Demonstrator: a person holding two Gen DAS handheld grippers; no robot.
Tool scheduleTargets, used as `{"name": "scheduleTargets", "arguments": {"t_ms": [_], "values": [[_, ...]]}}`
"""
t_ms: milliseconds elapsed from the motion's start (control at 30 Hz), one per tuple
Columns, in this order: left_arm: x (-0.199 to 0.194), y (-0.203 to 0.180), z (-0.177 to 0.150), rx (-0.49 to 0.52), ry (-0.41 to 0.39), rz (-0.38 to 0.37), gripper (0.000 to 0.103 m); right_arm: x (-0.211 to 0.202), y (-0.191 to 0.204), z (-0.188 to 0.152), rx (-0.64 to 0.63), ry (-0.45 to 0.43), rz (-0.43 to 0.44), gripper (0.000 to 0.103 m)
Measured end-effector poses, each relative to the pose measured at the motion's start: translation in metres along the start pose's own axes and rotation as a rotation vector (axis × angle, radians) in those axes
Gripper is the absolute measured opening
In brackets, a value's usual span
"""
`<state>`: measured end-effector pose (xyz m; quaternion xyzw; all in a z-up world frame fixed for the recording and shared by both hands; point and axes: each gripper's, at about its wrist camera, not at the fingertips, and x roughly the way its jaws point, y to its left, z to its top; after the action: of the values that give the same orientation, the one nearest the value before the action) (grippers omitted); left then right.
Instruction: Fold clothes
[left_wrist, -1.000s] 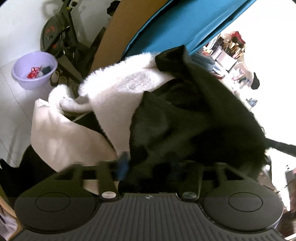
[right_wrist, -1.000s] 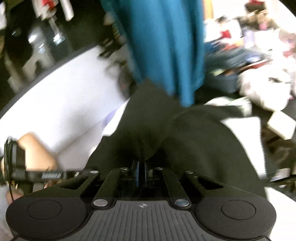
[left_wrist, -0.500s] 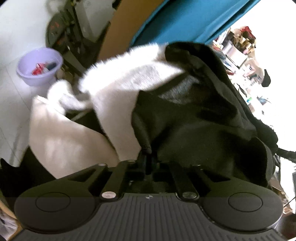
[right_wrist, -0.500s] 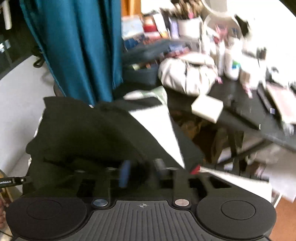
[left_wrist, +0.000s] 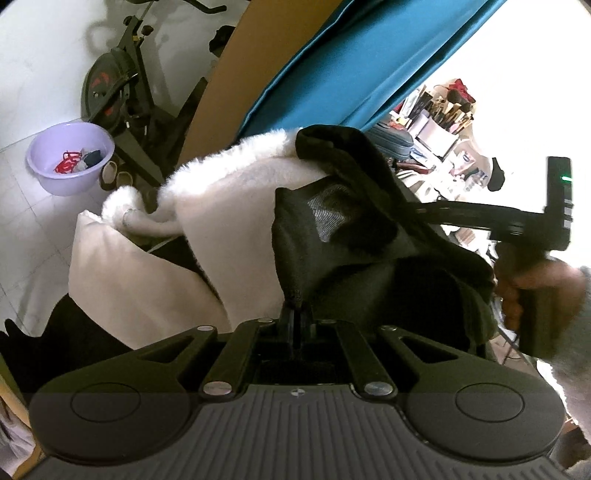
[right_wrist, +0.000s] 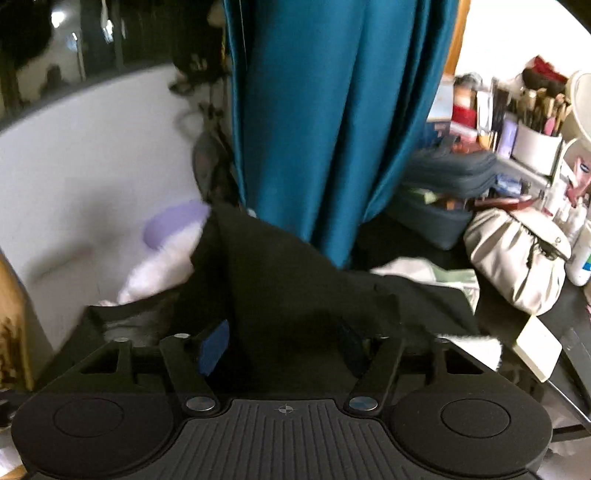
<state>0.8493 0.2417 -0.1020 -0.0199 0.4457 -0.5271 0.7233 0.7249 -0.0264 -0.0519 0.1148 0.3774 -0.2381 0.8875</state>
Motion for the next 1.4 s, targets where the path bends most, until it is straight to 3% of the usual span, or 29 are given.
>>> {"name": "scheduleTargets", "arguments": {"t_ms": [33,67,100,300,400,467,533,567,667,767,867,1000,1100,1300,1367,1400], "values": [[-0.003,-0.002,-0.001,0.01,0.0,-0.012,0.003,0.002,-0.001,0.001,0.006,0.005,-0.002,0.038],[-0.007,-0.004,-0.002,0.029,0.003,-0.03,0.003,0.004,-0.002,0.001,0.013,0.01,-0.005,0.017],[-0.01,-0.007,-0.004,0.048,0.007,-0.049,0.003,-0.002,-0.009,0.001,0.036,0.002,-0.011,0.006],[-0.023,-0.011,-0.012,0.13,0.084,-0.18,0.003,-0.063,-0.065,-0.011,0.192,-0.069,-0.081,0.004],[-0.015,-0.006,-0.015,0.146,0.112,-0.164,0.008,-0.086,-0.099,-0.026,0.251,-0.05,-0.138,0.004],[-0.004,0.0,-0.016,0.137,0.109,-0.134,0.034,-0.087,-0.118,-0.041,0.273,0.007,-0.177,0.004],[0.008,0.008,-0.014,0.115,0.108,-0.108,0.052,-0.083,-0.13,-0.056,0.296,0.07,-0.2,0.005],[0.014,0.012,-0.014,0.102,0.11,-0.096,0.053,-0.079,-0.135,-0.063,0.311,0.097,-0.2,0.005],[0.028,0.019,-0.011,0.07,0.12,-0.063,0.054,-0.073,-0.134,-0.072,0.309,0.124,-0.195,0.008],[0.033,0.023,-0.01,0.053,0.117,-0.038,0.056,-0.075,-0.113,-0.072,0.202,0.102,-0.202,0.033],[0.033,0.027,-0.011,0.034,0.111,-0.026,0.063,-0.078,-0.086,-0.07,0.039,0.07,-0.206,0.049],[0.035,0.029,-0.016,0.003,0.136,-0.03,0.064,-0.084,-0.045,-0.074,-0.229,0.043,-0.178,0.059],[0.038,0.026,-0.022,0.01,0.152,-0.029,0.064,-0.088,-0.02,-0.079,-0.394,0.032,-0.121,0.059],[0.04,0.022,-0.027,-0.007,0.155,-0.02,0.06,-0.078,0.001,-0.076,-0.521,-0.005,-0.14,0.059],[0.036,0.022,-0.026,-0.024,0.146,-0.037,0.022,-0.083,0.004,-0.075,-0.546,-0.033,-0.14,0.062],[0.034,0.022,-0.025,-0.036,0.142,-0.045,0.018,-0.085,0.004,-0.074,-0.558,-0.044,-0.138,0.064]]}}
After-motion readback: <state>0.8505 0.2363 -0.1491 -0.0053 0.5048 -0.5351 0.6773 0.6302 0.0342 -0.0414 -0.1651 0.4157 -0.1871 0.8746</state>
